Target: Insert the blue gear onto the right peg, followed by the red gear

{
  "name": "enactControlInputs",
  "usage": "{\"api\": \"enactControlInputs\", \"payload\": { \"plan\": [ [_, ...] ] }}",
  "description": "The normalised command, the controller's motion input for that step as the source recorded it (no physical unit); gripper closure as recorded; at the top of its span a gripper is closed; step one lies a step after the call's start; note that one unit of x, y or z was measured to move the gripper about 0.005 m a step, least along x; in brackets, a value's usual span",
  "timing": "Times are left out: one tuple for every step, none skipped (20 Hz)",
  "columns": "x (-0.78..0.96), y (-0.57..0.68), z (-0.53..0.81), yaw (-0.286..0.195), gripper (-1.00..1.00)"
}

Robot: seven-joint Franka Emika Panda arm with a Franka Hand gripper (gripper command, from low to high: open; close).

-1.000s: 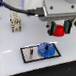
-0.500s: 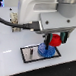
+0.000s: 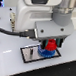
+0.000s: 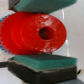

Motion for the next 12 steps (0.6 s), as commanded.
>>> {"api": "enactControlInputs", "payload": {
  "plan": [
    [0.05,0.0,0.0,0.0,1.0],
    [0.04,0.0,0.01,0.0,1.0],
    [0.03,0.01,-0.01,0.0,1.0],
    [0.03,0.04,0.18,0.0,1.0],
    [-0.01,0.06,0.44,0.0,1.0],
    [0.02,0.05,0.41,0.0,1.0],
    [0.02,0.05,0.47,0.0,1.0],
    [0.01,-0.01,0.45,0.0,1.0],
    [0.03,0.02,0.57,0.0,1.0],
    [-0.01,0.01,0.45,0.0,1.0],
    [0.01,0.01,0.4,0.0,1.0],
    [-0.01,0.01,0.13,0.0,1.0]
  ]
}}
